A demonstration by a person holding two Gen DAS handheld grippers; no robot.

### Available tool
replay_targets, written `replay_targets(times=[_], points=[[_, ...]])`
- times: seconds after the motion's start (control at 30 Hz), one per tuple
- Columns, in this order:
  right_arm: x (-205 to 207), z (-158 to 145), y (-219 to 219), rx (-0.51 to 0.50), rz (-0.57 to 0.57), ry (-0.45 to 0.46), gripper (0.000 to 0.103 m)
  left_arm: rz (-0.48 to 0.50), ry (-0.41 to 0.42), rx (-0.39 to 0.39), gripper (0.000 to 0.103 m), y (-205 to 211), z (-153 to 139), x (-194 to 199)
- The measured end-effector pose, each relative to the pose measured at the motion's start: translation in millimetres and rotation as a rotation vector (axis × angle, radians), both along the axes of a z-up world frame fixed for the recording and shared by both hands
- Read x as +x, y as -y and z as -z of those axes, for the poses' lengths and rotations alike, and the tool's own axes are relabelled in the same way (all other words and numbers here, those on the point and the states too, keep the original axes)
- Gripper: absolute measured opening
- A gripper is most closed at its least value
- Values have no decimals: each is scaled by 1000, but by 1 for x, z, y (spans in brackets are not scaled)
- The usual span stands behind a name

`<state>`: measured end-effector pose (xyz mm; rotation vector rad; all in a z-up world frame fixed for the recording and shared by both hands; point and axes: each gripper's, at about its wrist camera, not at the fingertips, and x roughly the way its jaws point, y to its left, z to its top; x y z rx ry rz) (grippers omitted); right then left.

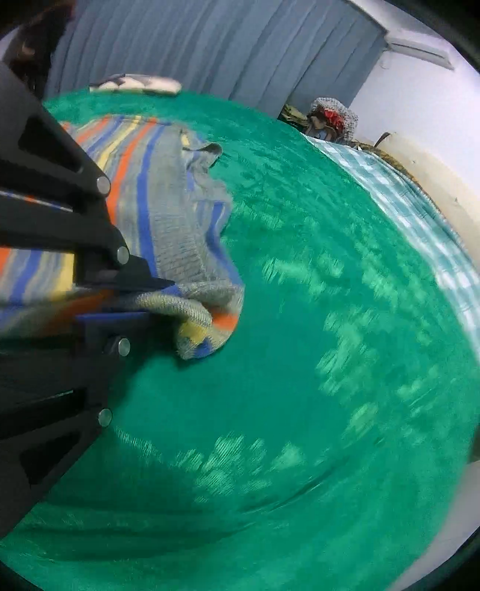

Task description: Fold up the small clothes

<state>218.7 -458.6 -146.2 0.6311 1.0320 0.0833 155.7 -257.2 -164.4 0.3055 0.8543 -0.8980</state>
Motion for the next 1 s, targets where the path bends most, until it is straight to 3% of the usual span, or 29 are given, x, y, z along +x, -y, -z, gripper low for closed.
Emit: replay_targets(times=[0.17, 0.33, 0.5, 0.6, 0.67, 0.7, 0.77, 0.8, 0.83, 0.87, 0.93, 1.0], points=[[6, -63, -56, -3, -92, 125, 9, -205, -43, -138, 5, -109, -43, 12], [42, -92, -140, 32, -194, 165, 9, -451, -148, -210, 5, -218, -41, 32], [90, -69, -231, 5, -271, 117, 9, -648, -242, -227, 4, -289, -13, 44], [107, -47, -271, -17, -301, 84, 10, -704, -277, -219, 4, -313, 2, 45], [113, -27, -291, 70, -325, 76, 22, -732, -303, -209, 6, -324, 10, 43], [114, -20, -295, 129, -326, 86, 25, -737, -306, -212, 9, -332, 8, 38], [112, -12, -298, 245, -324, 100, 48, -731, -287, -236, 37, -335, -1, 30], [109, -14, -296, 259, -315, 113, 49, -716, -266, -255, 46, -334, -4, 32], [105, -20, -291, 251, -311, 137, 49, -691, -243, -276, 64, -331, -8, 32], [101, -27, -287, 219, -308, 157, 49, -651, -220, -298, 71, -324, -15, 32], [94, -45, -280, 67, -326, 160, 50, -572, -199, -320, 72, -301, -23, 36], [93, -54, -286, -78, -412, 93, 50, -512, -196, -298, 73, -277, -18, 49]])
